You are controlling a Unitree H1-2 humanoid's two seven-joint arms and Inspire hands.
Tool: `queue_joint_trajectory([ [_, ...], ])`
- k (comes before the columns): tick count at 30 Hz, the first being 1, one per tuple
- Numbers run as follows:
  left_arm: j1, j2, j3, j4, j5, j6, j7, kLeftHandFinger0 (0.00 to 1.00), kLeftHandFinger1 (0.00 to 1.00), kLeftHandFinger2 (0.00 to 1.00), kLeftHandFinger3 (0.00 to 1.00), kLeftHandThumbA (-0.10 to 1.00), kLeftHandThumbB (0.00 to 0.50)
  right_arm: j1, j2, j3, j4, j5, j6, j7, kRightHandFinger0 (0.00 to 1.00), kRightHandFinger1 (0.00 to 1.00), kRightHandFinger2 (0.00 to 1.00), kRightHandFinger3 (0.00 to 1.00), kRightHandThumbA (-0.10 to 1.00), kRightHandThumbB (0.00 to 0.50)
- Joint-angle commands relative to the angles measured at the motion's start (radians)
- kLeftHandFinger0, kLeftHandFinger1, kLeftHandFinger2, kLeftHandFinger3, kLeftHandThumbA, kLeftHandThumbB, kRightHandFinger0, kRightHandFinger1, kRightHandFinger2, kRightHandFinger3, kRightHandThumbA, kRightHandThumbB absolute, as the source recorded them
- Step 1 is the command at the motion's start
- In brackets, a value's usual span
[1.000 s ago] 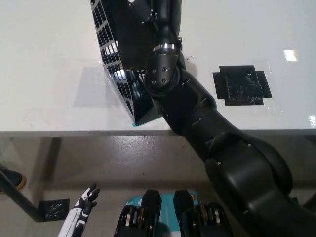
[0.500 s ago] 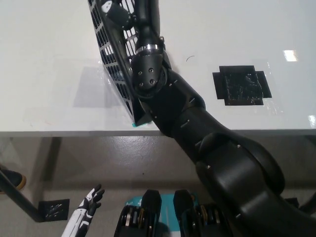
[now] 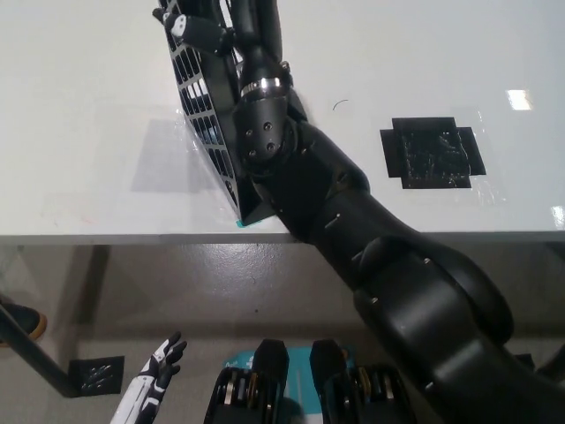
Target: A notebook is kept standing on the table on the right hand side and a black shelf is kept on the left hand side and the robot uses its right hand to grab the notebook and places it in the shelf
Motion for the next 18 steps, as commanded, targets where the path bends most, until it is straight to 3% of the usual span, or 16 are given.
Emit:
queue_joint_trajectory([
  [1,0.005,0.017,0.0,-0.026,0.008,-0.006,-0.004,1.0,1.0,1.0,1.0,1.0,0.157,-0.05,-0.063,0.022,-0.101,-0.036,-0.042,-0.003,1.0,1.0,1.0,1.0,1.0,0.315],
  [4,0.009,0.023,0.002,-0.032,0.002,-0.001,-0.008,1.0,1.0,1.0,1.0,1.0,0.159,0.009,-0.138,0.03,-0.31,-0.063,-0.052,0.025,1.0,1.0,1.0,1.0,1.0,0.298],
  [5,0.008,0.024,0.002,-0.031,0.003,-0.006,-0.009,1.0,1.0,1.0,1.0,1.0,0.157,0.045,-0.164,0.025,-0.427,-0.064,-0.021,0.062,1.0,1.0,1.0,1.0,1.0,0.308],
  [7,-0.001,0.028,0.009,-0.031,-0.002,-0.006,-0.007,1.0,1.0,1.0,1.0,1.0,0.159,0.165,-0.253,0.004,-0.849,-0.05,0.096,0.199,1.0,1.0,1.0,1.0,1.0,0.283],
  [9,-0.008,0.029,0.013,-0.024,0.01,-0.012,0.004,1.0,1.0,1.0,1.0,1.0,0.162,0.192,-0.276,-0.003,-0.955,-0.034,0.125,0.235,1.0,1.0,1.0,1.0,1.0,0.29],
  [11,-0.007,0.035,0.013,-0.024,0.026,-0.014,0.009,1.0,1.0,1.0,1.0,1.0,0.152,0.296,-0.347,-0.038,-1.282,0.0,0.221,0.311,1.0,1.0,1.0,1.0,1.0,0.337],
  [13,-0.006,0.039,0.013,-0.023,0.016,-0.011,0.002,1.0,1.0,1.0,1.0,1.0,0.142,0.368,-0.388,-0.061,-1.466,0.017,0.263,0.342,1.0,1.0,1.0,1.0,1.0,0.339],
  [14,-0.006,0.039,0.014,-0.021,0.015,-0.011,0.002,1.0,1.0,1.0,1.0,1.0,0.138,0.43,-0.414,-0.081,-1.603,0.039,0.299,0.36,1.0,1.0,1.0,1.0,1.0,0.376],
  [18,-0.008,0.038,0.011,-0.014,0.026,-0.018,0.007,1.0,1.0,1.0,1.0,1.0,0.149,0.598,-0.468,-0.097,-1.847,0.081,0.309,0.378,1.0,1.0,1.0,1.0,1.0,0.36],
])
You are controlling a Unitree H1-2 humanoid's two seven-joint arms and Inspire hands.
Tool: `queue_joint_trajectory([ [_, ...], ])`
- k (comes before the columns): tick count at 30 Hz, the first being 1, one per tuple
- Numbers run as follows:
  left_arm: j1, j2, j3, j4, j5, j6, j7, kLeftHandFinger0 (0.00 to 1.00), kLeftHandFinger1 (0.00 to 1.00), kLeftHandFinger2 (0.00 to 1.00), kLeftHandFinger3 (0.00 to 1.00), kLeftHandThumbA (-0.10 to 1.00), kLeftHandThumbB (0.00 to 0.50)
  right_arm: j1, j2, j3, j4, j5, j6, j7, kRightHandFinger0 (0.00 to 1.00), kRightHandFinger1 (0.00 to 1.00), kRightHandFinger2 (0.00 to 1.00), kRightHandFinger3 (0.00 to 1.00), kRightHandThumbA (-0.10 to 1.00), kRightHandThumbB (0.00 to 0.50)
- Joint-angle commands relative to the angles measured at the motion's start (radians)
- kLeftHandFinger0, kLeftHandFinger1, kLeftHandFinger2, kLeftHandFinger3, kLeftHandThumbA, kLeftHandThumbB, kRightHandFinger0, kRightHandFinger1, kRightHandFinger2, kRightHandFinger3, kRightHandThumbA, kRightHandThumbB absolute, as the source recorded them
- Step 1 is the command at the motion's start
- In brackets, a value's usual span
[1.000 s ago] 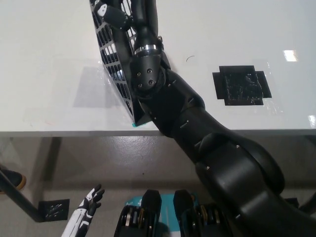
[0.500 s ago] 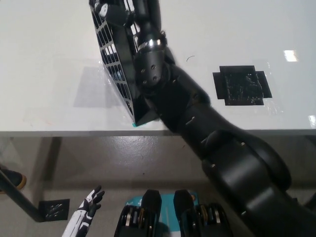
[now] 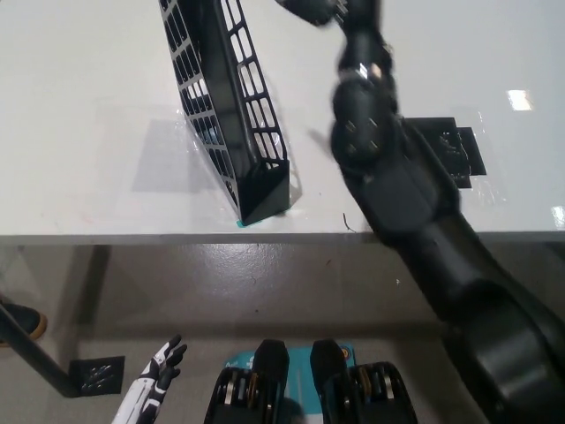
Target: A notebook is kept standing on the table on the right hand side and a black shelf is kept on the left hand side and the robot uses its right hand to grab the notebook and places it in the shelf
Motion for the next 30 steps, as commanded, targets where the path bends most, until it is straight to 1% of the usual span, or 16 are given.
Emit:
queue_joint_trajectory([
  [1,-0.01,0.033,0.011,-0.027,0.024,-0.02,0.008,1.0,1.0,1.0,1.0,1.0,0.15,0.301,-0.289,-0.097,-1.28,0.089,0.253,0.321,1.0,1.0,1.0,1.0,1.0,0.36],
  [2,-0.009,0.034,0.011,-0.028,0.022,-0.016,0.006,1.0,1.0,1.0,1.0,1.0,0.161,0.352,-0.295,-0.092,-1.327,0.09,0.249,0.323,1.0,1.0,1.0,1.0,1.0,0.341],
  [4,-0.014,0.03,0.009,-0.025,0.03,-0.018,0.011,1.0,1.0,1.0,1.0,1.0,0.169,0.481,-0.304,-0.077,-1.417,0.081,0.225,0.321,1.0,1.0,1.0,1.0,1.0,0.331],
  [6,-0.014,0.029,0.01,-0.025,0.026,-0.017,0.01,1.0,1.0,1.0,1.0,1.0,0.163,0.599,-0.292,-0.052,-1.482,0.079,0.218,0.313,1.0,1.0,1.0,1.0,1.0,0.349],
  [8,-0.011,0.029,0.01,-0.031,0.03,-0.01,0.013,1.0,1.0,1.0,1.0,1.0,0.174,0.726,-0.266,-0.024,-1.493,0.03,0.147,0.293,1.0,1.0,1.0,1.0,1.0,0.337],
  [10,-0.01,0.029,0.01,-0.032,0.019,-0.016,0.008,1.0,1.0,1.0,1.0,1.0,0.17,0.831,-0.247,-0.005,-1.465,-0.018,0.073,0.267,1.0,1.0,1.0,1.0,1.0,0.369],
  [14,-0.012,0.026,0.01,-0.035,0.026,-0.02,0.014,1.0,1.0,1.0,1.0,1.0,0.147,0.998,-0.213,0.062,-1.41,0.036,-0.013,0.218,1.0,1.0,1.0,1.0,1.0,0.366],
  [15,-0.013,0.026,0.01,-0.036,0.024,-0.018,0.012,1.0,1.0,1.0,1.0,1.0,0.138,1.024,-0.208,0.079,-1.389,0.039,-0.035,0.215,1.0,1.0,1.0,1.0,1.0,0.344],
  [17,-0.014,0.023,0.015,-0.033,0.013,-0.021,0.014,1.0,1.0,1.0,1.0,1.0,0.15,1.076,-0.191,0.091,-1.33,-0.009,-0.087,0.199,1.0,1.0,1.0,1.0,1.0,0.262],
  [18,-0.016,0.023,0.017,-0.03,0.01,-0.02,0.014,1.0,1.0,1.0,1.0,1.0,0.152,1.109,-0.176,0.088,-1.289,-0.058,-0.099,0.187,1.0,1.0,1.0,1.0,1.0,0.248],
  [19,-0.02,0.022,0.018,-0.028,0.007,-0.021,0.015,1.0,1.0,1.0,1.0,1.0,0.152,1.127,-0.172,0.089,-1.255,-0.077,-0.114,0.18,1.0,1.0,1.0,1.0,1.0,0.247],
  [21,-0.023,0.019,0.022,-0.021,-0.008,-0.025,0.012,1.0,1.0,1.0,1.0,1.0,0.152,1.157,-0.178,0.134,-1.148,-0.061,-0.14,0.151,1.0,1.0,1.0,1.0,1.0,0.275],
  [23,-0.018,0.016,0.024,-0.026,-0.01,-0.023,0.015,1.0,1.0,1.0,1.0,1.0,0.145,1.154,-0.192,0.174,-1.045,-0.056,-0.14,0.092,1.0,1.0,1.0,1.0,1.0,0.273],
  [24,-0.015,0.017,0.025,-0.025,-0.012,-0.029,0.013,1.0,1.0,1.0,1.0,1.0,0.14,1.166,-0.186,0.186,-0.993,-0.019,-0.14,0.095,1.0,1.0,1.0,1.0,1.0,0.286],
  [27,-0.017,0.015,0.029,-0.016,-0.023,-0.044,0.01,1.0,1.0,1.0,1.0,1.0,0.131,1.179,-0.176,0.189,-0.85,0.033,-0.14,0.102,1.0,1.0,1.0,1.0,1.0,0.268],
  [30,-0.017,0.012,0.028,-0.019,-0.015,-0.041,0.01,1.0,1.0,1.0,1.0,1.0,0.135,1.174,-0.163,0.165,-0.723,0.137,-0.14,0.169,1.0,1.0,1.0,1.0,1.0,0.313],
])
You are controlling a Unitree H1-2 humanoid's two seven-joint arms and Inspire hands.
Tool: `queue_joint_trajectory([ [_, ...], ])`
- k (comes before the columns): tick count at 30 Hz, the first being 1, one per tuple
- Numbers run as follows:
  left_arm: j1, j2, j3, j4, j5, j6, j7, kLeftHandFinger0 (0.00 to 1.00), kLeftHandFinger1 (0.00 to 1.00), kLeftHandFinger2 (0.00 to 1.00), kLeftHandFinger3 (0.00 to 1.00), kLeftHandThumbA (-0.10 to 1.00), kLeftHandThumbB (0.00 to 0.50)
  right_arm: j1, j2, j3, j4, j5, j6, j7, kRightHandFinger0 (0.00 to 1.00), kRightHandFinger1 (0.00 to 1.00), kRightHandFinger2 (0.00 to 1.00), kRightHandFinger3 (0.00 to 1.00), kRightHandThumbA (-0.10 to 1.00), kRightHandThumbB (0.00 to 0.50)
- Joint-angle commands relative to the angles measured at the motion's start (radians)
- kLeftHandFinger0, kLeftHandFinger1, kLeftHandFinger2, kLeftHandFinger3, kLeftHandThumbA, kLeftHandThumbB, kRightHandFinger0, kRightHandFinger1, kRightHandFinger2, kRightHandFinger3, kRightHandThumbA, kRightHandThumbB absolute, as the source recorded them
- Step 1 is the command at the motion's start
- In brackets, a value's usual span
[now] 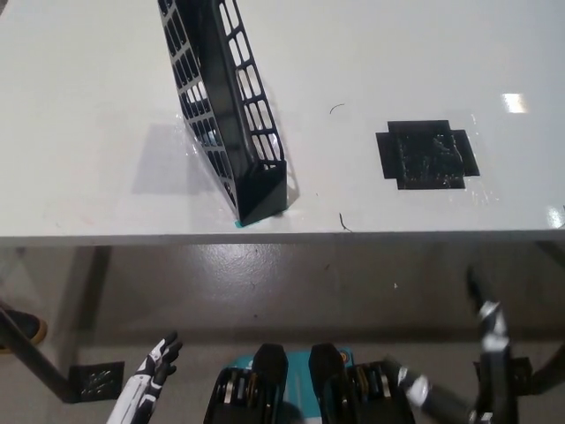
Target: A notebook is kept standing on the table on the right hand side and a black shelf is kept on the left hand side and the robot uses its right hand to grab the notebook and places it in the shelf
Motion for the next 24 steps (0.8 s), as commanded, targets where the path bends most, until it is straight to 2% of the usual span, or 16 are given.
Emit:
queue_joint_trajectory([
  [1,-0.011,0.011,0.013,-0.021,-0.008,-0.044,0.011,1.0,1.0,1.0,1.0,1.0,0.145,-0.029,0.011,-0.017,0.105,0.13,-0.084,0.086,1.0,1.0,1.0,1.0,1.0,0.313],
  [5,-0.008,-0.001,0.022,-0.023,-0.02,-0.039,0.016,1.0,1.0,1.0,1.0,1.0,0.153,-0.065,0.025,-0.051,0.267,0.221,-0.084,0.17,1.0,1.0,1.0,1.0,1.0,0.34],
  [7,-0.009,-0.003,0.026,-0.022,-0.021,-0.04,0.017,1.0,1.0,1.0,1.0,1.0,0.153,-0.073,0.033,-0.065,0.285,0.236,-0.084,0.195,1.0,1.0,1.0,1.0,1.0,0.351],
  [8,-0.012,-0.004,0.027,-0.015,-0.017,-0.046,0.018,1.0,1.0,1.0,1.0,1.0,0.157,-0.078,0.035,-0.07,0.294,0.253,-0.084,0.217,1.0,1.0,1.0,1.0,1.0,0.341],
  [10,-0.016,-0.008,0.028,-0.018,-0.009,-0.038,0.021,1.0,1.0,1.0,1.0,1.0,0.158,-0.085,0.039,-0.08,0.286,0.252,-0.084,0.236,1.0,1.0,1.0,1.0,1.0,0.375],
  [13,-0.037,-0.014,0.031,-0.014,0.004,-0.034,0.03,1.0,1.0,1.0,1.0,1.0,0.171,-0.112,0.04,-0.1,0.294,0.264,-0.084,0.265,1.0,1.0,1.0,1.0,1.0,0.381],
  [15,-0.054,-0.015,0.035,-0.008,0.007,-0.037,0.032,1.0,1.0,1.0,1.0,1.0,0.173,-0.133,0.045,-0.119,0.301,0.275,-0.084,0.278,1.0,1.0,1.0,1.0,1.0,0.363],
  [17,-0.066,-0.014,0.038,-0.006,-0.005,-0.033,0.024,1.0,1.0,1.0,1.0,1.0,0.177,-0.147,0.045,-0.136,0.305,0.293,-0.084,0.298,1.0,1.0,1.0,1.0,1.0,0.32],
  [20,-0.067,-0.013,0.039,-0.009,-0.012,-0.034,0.015,1.0,1.0,1.0,1.0,1.0,0.149,-0.148,0.05,-0.155,0.303,0.311,-0.076,0.324,1.0,1.0,1.0,1.0,1.0,0.306],
  [24,-0.066,-0.015,0.041,-0.002,-0.008,-0.037,0.019,1.0,1.0,1.0,1.0,1.0,0.139,-0.147,0.06,-0.173,0.307,0.308,-0.079,0.342,1.0,1.0,1.0,1.0,1.0,0.284],
])
